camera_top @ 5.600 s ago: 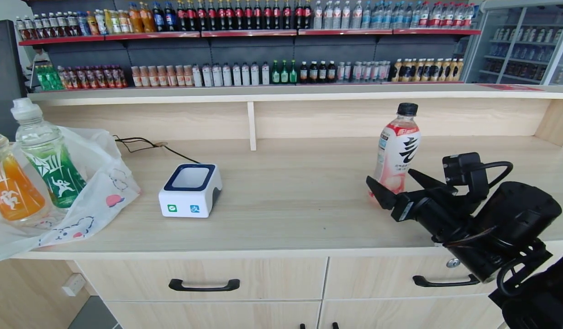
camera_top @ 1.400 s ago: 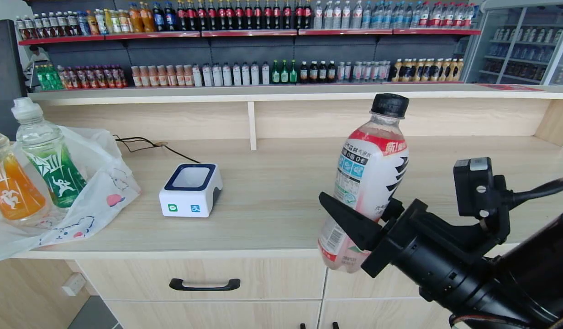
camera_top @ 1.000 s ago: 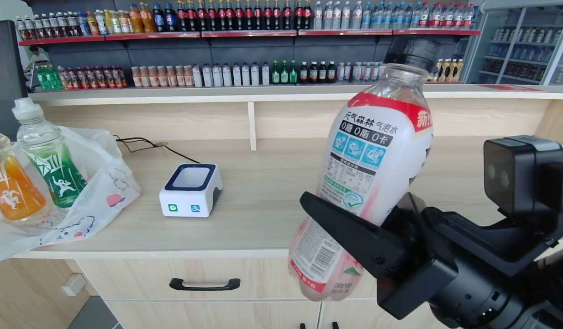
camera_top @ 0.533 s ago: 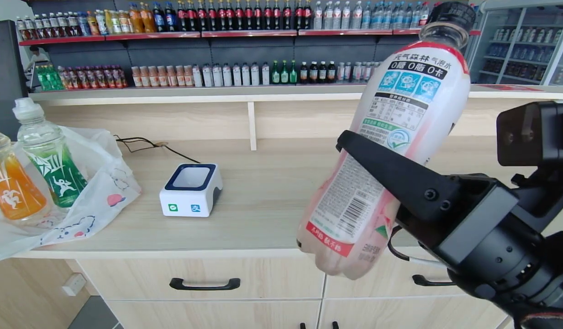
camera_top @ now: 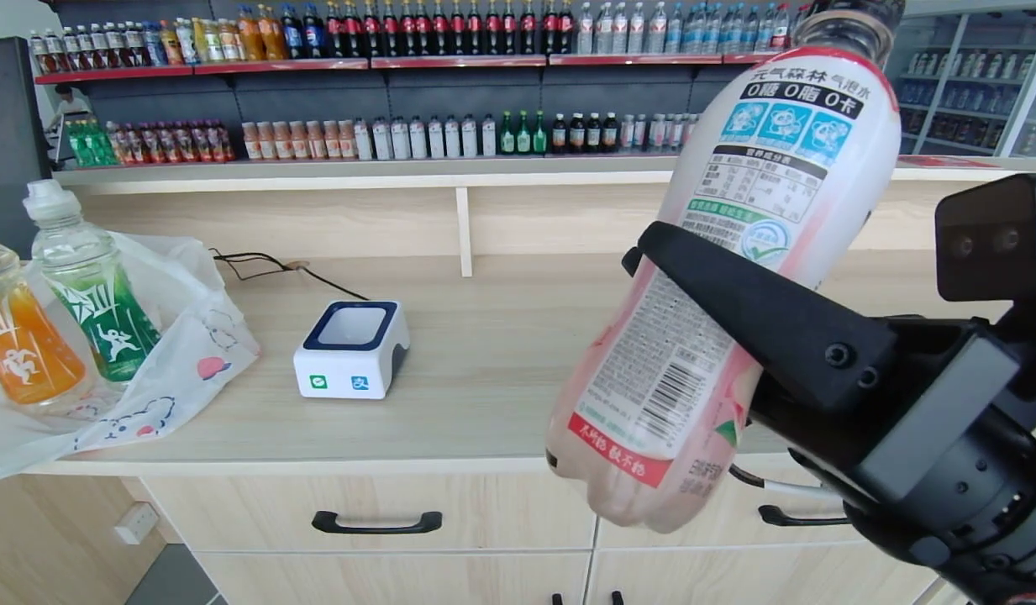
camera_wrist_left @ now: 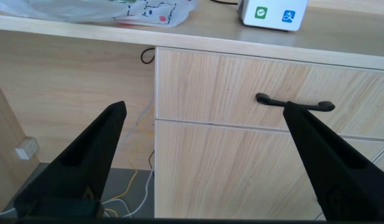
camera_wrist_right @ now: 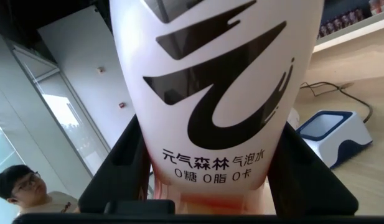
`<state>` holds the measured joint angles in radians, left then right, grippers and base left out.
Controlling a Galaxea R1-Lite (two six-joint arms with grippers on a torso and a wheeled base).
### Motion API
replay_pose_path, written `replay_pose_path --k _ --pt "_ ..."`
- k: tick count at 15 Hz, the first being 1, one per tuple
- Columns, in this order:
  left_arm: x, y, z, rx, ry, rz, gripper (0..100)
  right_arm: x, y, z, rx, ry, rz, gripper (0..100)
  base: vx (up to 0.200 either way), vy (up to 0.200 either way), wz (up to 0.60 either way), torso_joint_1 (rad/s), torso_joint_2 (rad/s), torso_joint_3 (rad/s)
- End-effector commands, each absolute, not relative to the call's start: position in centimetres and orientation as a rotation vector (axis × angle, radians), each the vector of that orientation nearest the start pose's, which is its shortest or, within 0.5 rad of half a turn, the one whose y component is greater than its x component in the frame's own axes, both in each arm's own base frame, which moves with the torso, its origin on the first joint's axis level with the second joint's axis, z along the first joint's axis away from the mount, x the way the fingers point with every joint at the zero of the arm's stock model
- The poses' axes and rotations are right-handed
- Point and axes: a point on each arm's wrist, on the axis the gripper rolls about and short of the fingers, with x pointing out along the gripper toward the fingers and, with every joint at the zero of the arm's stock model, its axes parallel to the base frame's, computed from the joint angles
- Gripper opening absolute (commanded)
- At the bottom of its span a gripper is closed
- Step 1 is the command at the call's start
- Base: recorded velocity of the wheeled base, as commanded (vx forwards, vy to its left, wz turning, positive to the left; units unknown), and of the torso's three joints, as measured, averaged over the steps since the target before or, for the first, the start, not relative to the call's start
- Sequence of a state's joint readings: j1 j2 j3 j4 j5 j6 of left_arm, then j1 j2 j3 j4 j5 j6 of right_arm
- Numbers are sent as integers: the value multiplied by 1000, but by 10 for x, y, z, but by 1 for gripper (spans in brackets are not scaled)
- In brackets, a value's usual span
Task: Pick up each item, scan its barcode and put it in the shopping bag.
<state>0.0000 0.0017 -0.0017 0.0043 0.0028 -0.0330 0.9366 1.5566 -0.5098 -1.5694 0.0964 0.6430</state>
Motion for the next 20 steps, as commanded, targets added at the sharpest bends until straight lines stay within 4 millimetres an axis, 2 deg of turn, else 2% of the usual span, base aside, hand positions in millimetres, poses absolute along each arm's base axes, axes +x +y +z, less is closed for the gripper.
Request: replay_pose_path --k 1,8,14,16,18,19,20 --pt "-23 0 75 -34 5 3 100 136 191 240 798 -169 1154 0 0 0 0 0 0 0" --pt "-23 0 75 -34 5 3 100 128 192 239 791 -159 1180 0 0 0 0 0 0 0" --pt "-23 0 75 -32 5 3 100 129 190 232 650 -214 1149 0 0 0 0 0 0 0" --pt "-23 0 75 -32 5 3 100 138 185 228 532 -274 1082 0 0 0 0 0 0 0" --pt "-23 0 75 -32 5 3 100 156 172 217 387 -274 950 0 0 0 0 0 0 0" --pt "-23 0 75 -32 5 3 100 158 170 216 374 -275 937 0 0 0 0 0 0 0" --pt "-23 0 75 -32 5 3 100 178 146 196 210 -259 770 0 0 0 0 0 0 0"
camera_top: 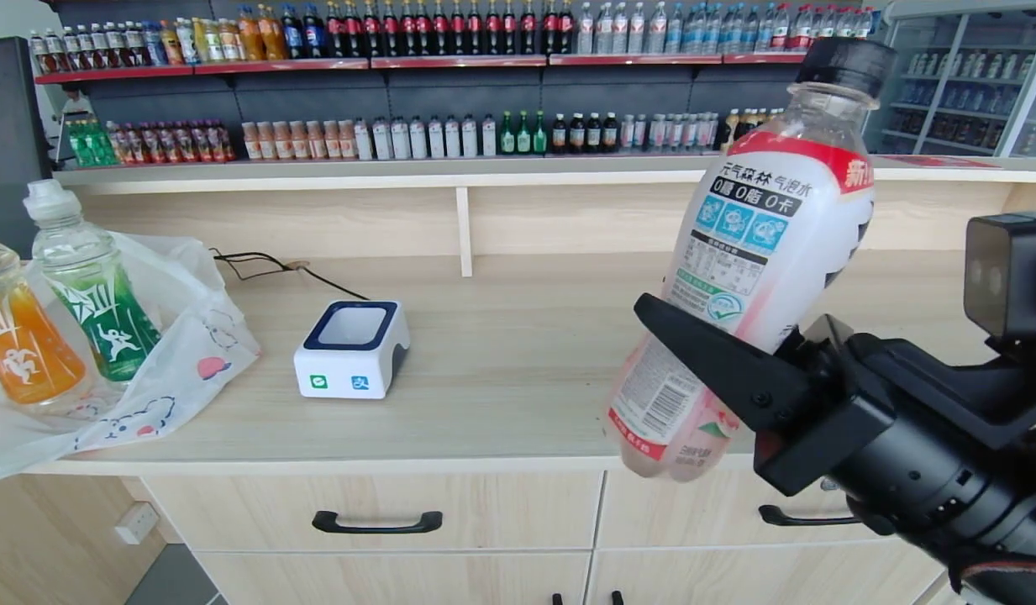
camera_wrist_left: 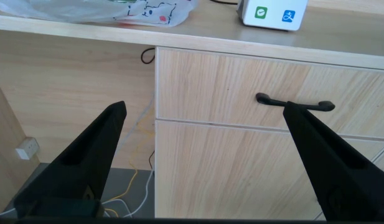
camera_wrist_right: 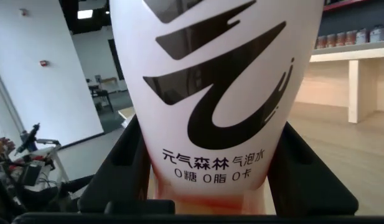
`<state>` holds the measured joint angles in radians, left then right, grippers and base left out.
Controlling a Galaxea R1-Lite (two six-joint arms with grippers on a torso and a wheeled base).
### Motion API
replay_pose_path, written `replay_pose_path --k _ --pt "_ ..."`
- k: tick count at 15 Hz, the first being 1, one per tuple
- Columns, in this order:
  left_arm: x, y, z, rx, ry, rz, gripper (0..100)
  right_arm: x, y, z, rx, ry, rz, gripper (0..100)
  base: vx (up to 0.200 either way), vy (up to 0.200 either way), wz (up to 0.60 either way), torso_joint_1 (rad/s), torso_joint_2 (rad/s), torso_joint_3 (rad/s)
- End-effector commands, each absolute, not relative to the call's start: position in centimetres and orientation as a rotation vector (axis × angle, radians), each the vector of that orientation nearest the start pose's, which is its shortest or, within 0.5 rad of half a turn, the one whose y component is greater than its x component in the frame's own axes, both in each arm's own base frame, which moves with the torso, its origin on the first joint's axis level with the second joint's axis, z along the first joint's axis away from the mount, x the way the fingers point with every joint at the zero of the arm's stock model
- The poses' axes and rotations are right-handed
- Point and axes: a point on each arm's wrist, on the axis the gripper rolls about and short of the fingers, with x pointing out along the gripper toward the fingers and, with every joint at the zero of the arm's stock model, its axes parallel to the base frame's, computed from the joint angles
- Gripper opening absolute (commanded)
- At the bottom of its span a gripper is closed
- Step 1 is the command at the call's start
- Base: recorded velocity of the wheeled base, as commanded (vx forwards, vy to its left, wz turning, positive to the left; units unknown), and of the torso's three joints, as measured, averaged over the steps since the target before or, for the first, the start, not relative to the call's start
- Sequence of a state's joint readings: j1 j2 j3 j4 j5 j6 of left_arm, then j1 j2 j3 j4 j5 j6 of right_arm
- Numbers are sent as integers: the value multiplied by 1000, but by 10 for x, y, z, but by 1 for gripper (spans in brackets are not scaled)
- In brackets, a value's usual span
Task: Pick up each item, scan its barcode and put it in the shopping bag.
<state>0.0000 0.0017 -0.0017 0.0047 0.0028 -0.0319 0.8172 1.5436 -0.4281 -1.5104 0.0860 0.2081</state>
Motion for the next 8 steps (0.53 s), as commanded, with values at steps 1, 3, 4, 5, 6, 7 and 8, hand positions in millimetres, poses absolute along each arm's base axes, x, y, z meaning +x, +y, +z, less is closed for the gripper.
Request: replay_pose_path --k 1,3,4,5,6,7,8 --pt "-23 0 75 -32 5 3 100 185 134 193 164 -267 707 0 0 0 0 0 0 0" --pt "-23 0 75 -32 5 3 100 187 127 201 127 -316 660 0 0 0 0 0 0 0" --pt "-23 0 75 -32 5 3 100 187 121 201 107 -322 622 0 0 0 0 0 0 0" --pt "-23 0 75 -32 5 3 100 189 119 198 87 -317 589 0 0 0 0 0 0 0" --pt "-23 0 75 -32 5 3 100 192 117 195 81 -315 572 0 0 0 0 0 0 0" --pt "-23 0 75 -32 5 3 100 193 115 188 70 -294 563 0 0 0 0 0 0 0" --pt "-23 0 75 -32 5 3 100 192 114 185 67 -285 561 0 0 0 0 0 0 0"
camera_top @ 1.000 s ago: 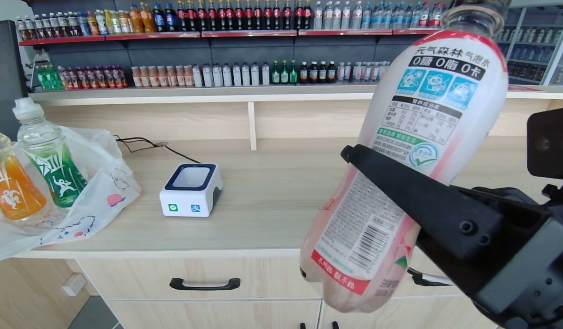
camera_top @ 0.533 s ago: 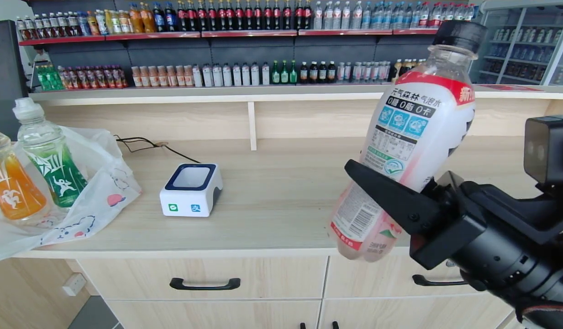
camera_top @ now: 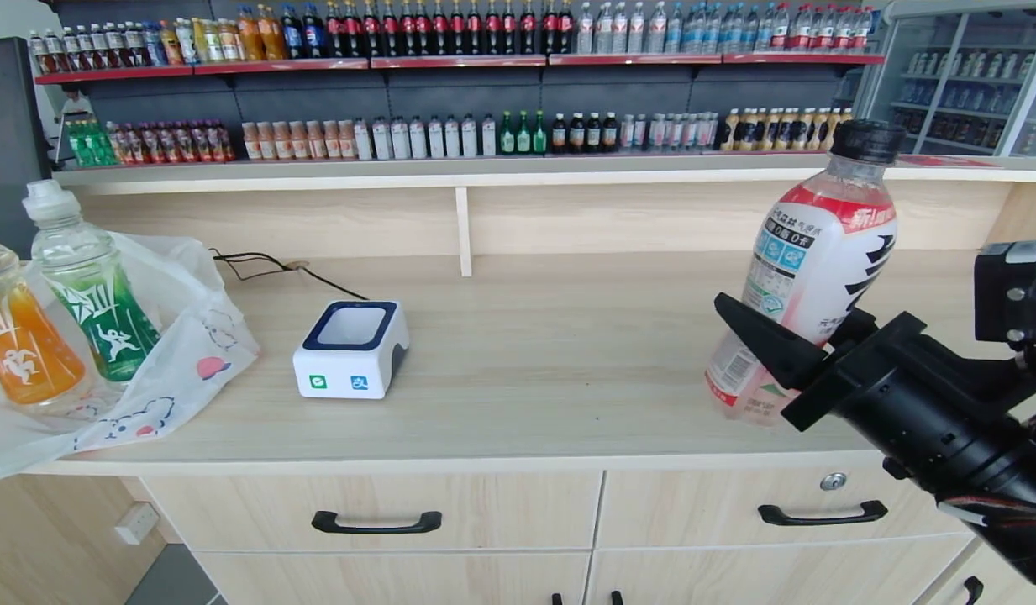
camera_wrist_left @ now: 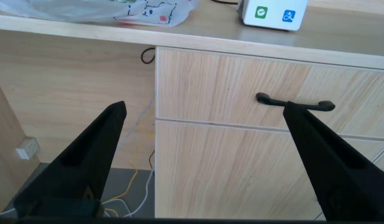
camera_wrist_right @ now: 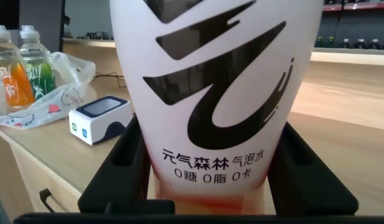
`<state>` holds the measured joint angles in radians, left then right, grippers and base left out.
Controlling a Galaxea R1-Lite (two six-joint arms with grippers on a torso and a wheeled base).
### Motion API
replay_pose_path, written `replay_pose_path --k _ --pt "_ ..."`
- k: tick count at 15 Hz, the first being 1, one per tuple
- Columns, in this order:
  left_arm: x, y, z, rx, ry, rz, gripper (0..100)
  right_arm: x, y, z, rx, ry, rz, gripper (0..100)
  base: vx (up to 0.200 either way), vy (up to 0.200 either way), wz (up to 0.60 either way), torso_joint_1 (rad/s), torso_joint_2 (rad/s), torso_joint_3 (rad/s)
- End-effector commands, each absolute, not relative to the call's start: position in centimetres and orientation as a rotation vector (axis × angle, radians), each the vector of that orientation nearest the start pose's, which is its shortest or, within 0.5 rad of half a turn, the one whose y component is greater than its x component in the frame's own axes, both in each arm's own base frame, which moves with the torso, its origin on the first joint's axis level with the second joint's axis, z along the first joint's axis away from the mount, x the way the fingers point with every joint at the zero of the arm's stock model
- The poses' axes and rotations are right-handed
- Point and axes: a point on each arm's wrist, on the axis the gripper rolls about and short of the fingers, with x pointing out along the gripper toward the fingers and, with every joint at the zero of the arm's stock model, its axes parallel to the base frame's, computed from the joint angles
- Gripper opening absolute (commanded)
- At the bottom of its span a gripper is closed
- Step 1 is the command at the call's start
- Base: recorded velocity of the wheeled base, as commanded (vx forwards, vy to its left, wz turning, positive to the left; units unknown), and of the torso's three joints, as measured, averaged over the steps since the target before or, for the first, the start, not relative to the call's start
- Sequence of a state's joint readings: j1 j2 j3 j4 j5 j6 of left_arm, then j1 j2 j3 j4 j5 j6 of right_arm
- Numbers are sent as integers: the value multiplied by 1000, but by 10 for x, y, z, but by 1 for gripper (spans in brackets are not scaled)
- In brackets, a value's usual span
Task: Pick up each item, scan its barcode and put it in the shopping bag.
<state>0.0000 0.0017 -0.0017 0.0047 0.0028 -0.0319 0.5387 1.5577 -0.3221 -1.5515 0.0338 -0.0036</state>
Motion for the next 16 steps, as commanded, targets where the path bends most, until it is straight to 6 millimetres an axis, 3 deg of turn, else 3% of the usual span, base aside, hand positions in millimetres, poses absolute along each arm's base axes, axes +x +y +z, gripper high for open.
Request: replay_pose_path --k 1,3,16 --pt "-23 0 75 -32 5 3 100 193 113 185 71 -288 559 0 0 0 0 0 0 0" --pt "-23 0 75 -32 5 3 100 193 113 186 76 -297 557 0 0 0 0 0 0 0" --pt "-23 0 75 -32 5 3 100 188 108 183 73 -281 551 0 0 200 0 1 -1 1"
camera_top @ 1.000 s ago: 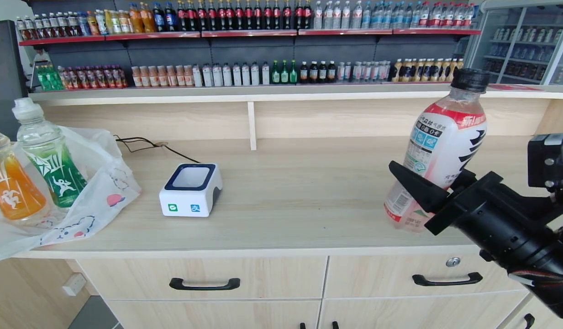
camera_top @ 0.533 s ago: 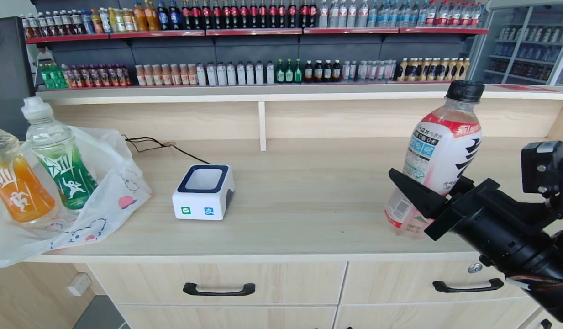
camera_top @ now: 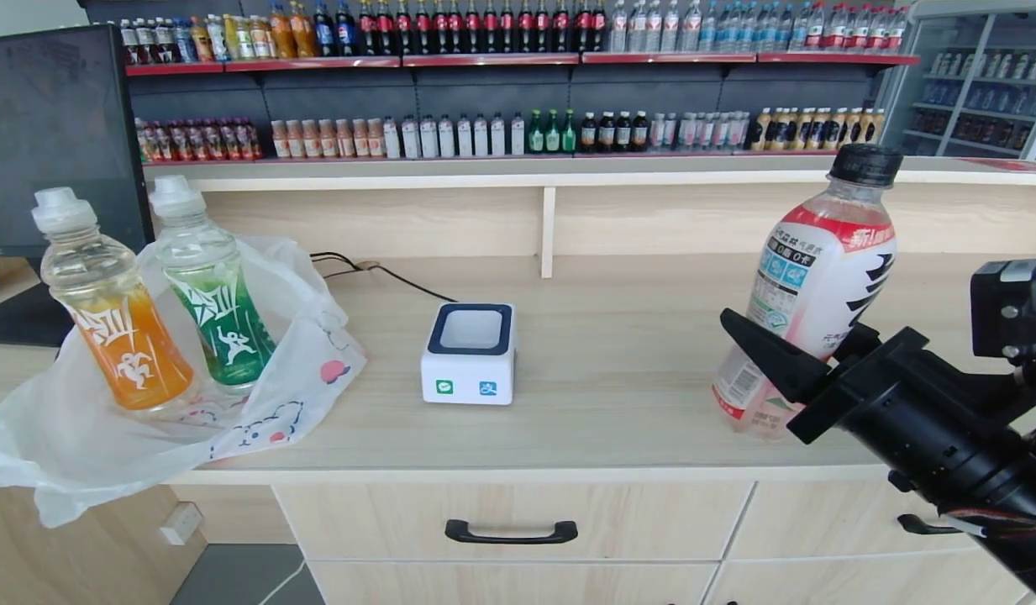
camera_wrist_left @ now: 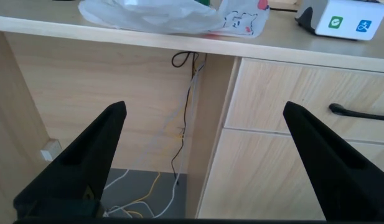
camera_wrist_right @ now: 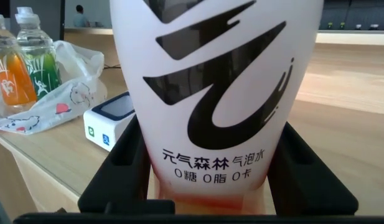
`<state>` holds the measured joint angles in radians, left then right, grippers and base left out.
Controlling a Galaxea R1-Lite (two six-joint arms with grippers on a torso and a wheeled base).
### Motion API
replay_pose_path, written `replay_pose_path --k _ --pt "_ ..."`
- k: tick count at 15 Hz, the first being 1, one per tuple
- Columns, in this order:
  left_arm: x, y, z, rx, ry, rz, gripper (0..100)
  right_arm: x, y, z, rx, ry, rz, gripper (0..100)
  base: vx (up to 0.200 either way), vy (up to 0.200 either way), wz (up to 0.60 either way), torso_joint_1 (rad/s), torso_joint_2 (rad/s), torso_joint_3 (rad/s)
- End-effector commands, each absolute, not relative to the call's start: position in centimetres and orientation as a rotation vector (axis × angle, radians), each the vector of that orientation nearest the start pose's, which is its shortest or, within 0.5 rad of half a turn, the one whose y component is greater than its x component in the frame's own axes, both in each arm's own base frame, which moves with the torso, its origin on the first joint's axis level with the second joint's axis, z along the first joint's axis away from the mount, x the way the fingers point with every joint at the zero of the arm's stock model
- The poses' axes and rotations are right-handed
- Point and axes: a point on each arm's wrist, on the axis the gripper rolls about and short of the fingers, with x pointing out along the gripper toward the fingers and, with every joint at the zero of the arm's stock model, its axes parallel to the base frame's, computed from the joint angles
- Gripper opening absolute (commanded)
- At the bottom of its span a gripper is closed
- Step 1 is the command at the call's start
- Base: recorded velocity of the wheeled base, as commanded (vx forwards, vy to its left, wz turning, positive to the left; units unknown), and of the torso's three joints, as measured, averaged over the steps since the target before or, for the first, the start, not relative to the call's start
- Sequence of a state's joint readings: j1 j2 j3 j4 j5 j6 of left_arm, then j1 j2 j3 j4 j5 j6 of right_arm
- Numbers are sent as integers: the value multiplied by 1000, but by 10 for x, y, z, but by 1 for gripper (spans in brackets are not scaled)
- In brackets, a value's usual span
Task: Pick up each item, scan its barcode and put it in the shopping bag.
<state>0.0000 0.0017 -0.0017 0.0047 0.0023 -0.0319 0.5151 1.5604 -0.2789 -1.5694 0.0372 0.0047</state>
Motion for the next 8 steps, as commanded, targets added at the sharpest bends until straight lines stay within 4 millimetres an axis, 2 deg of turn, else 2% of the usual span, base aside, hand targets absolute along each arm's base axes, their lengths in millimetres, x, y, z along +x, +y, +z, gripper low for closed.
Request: replay_pose_path --k 1,8 --pt "-23 0 75 -32 5 3 100 188 108 183 73 -281 551 0 0 200 0 12 7 -2" --pt "-23 0 75 -32 5 3 100 189 108 185 78 -293 549 0 0 200 0 2 0 0"
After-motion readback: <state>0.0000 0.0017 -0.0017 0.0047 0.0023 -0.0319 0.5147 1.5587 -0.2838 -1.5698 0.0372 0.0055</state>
